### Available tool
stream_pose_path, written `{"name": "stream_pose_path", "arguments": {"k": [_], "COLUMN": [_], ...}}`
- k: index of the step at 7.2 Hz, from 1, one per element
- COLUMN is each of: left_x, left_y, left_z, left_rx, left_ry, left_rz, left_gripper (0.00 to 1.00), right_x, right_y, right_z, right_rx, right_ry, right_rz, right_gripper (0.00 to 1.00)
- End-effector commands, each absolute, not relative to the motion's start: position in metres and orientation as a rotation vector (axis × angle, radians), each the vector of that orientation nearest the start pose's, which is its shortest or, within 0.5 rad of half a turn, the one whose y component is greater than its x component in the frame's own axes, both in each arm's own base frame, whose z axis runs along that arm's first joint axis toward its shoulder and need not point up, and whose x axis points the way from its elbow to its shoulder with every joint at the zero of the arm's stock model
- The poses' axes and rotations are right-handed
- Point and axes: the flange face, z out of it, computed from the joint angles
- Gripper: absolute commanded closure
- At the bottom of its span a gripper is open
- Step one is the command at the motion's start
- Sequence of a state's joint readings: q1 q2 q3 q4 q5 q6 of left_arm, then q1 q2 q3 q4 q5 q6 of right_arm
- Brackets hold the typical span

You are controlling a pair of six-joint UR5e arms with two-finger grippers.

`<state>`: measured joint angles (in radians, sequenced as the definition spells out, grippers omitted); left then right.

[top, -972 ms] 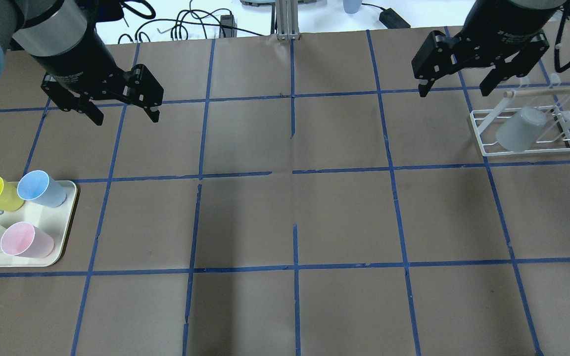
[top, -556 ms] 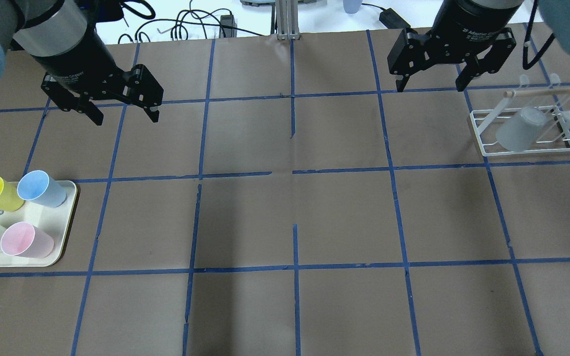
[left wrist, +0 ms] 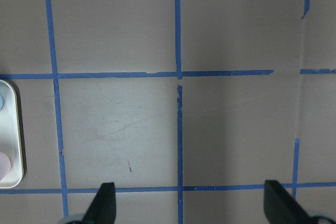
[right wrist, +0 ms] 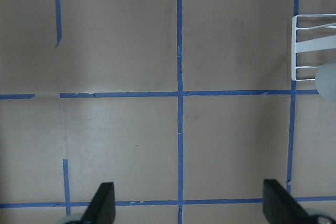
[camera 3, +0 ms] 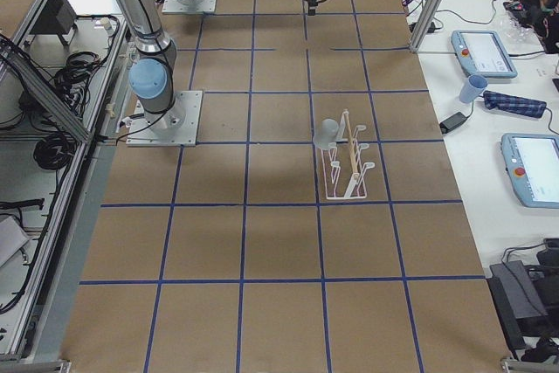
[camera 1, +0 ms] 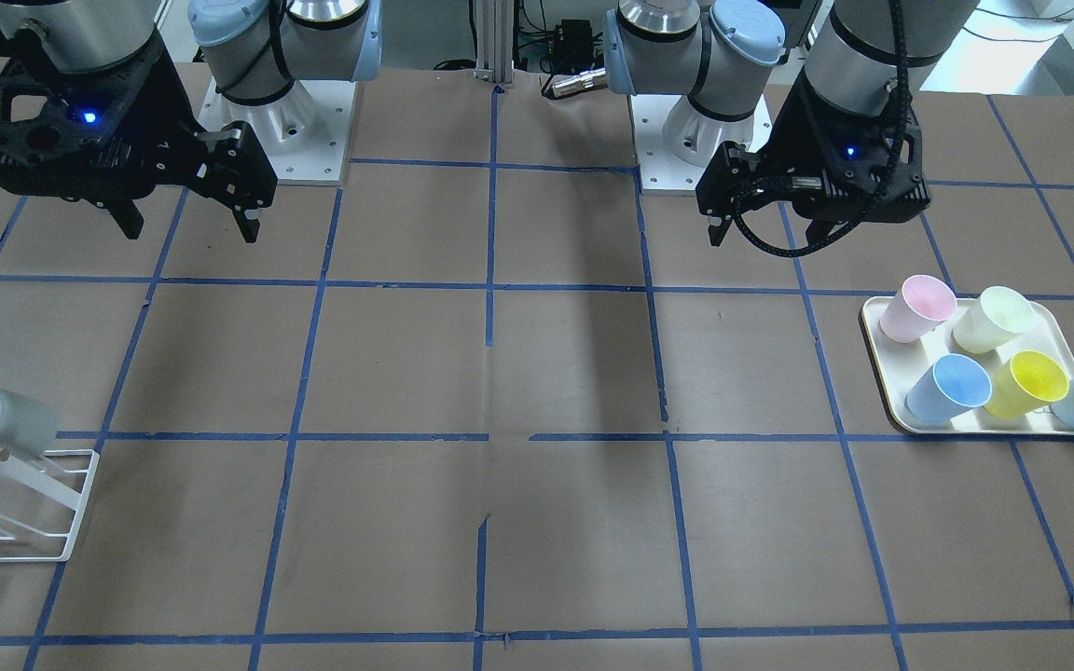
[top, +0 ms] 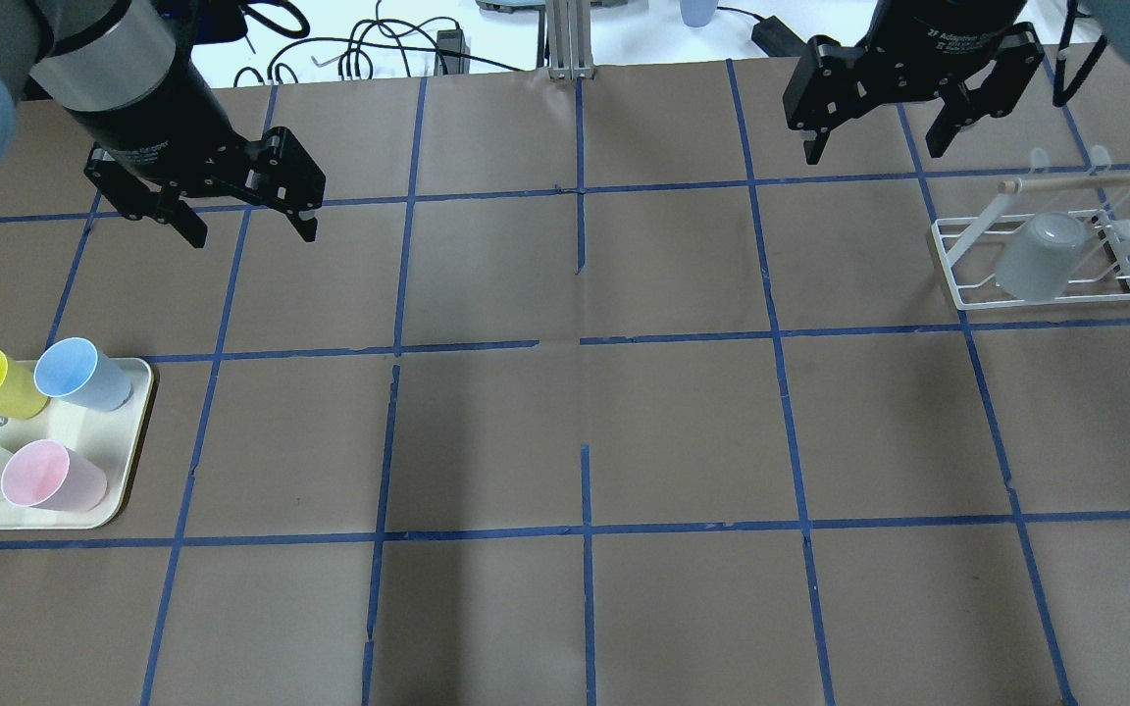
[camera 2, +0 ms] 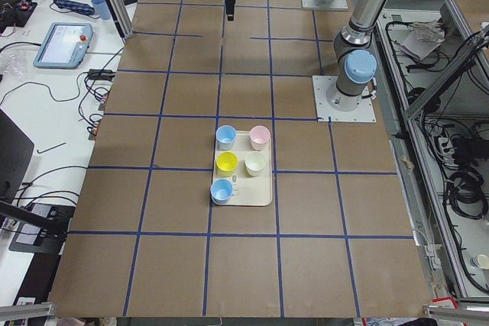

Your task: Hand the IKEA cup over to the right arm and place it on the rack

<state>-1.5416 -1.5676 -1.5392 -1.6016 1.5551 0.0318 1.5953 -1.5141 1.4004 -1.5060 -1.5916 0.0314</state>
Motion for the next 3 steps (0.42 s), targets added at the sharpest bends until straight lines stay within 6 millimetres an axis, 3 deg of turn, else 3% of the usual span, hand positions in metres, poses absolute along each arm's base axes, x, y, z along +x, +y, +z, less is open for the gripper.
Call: {"name": "stream_pose_path", "arguments": {"k": [1,3], "left_x": [-0.1146,-0.1141], "left_y": [-0.4959,-0.4936], "left_z": [0.5113,0.5096], "left_rx": [-0.016,0.058], "left_ry": [3.172,3.166], "left_rz": [-0.038,-0.032], "left_gripper": [0.0,0.0], "right_x": [0.1441,0.1441], "right_y": [-0.5147,-0.5146], "right_z": [0.5371,0.5363], "right_rx": [0.018,0.018], "right_ry": [3.158,3.158], "right_rz": [-0.076,-0.074], "right_gripper": [0.0,0.0]}}
